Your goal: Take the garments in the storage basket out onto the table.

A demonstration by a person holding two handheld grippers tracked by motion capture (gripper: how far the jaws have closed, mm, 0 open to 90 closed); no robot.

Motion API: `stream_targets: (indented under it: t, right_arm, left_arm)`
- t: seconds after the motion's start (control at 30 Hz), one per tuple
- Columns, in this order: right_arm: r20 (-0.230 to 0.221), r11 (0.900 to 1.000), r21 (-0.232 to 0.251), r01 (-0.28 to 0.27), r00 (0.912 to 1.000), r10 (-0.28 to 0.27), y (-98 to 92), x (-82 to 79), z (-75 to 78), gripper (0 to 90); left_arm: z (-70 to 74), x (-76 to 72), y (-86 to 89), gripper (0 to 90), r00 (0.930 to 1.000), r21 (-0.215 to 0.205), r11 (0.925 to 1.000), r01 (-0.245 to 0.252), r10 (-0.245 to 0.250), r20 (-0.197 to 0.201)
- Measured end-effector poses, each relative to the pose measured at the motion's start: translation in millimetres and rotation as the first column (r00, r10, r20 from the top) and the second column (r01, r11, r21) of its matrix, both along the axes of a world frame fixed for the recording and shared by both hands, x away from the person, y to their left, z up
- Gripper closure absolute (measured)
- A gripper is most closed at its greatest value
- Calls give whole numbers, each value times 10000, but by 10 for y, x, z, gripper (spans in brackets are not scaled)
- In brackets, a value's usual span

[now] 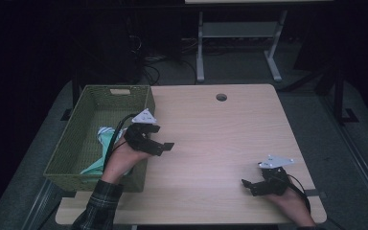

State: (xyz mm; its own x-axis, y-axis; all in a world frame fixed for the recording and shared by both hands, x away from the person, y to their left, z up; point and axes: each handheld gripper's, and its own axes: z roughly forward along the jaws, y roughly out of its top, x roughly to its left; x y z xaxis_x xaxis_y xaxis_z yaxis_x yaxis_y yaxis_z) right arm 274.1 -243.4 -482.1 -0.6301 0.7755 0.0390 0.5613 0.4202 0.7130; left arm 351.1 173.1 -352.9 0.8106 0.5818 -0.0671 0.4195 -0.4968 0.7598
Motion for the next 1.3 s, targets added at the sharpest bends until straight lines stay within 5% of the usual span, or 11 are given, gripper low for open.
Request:
stream_targets:
  t: [1.3]
  right_arm:
    - [-4,10000,3,5,10000,-5,0,0,0,65]
  left_arm:
    - [126,10,564,146,9929,366,9924,-1172,1164,234]
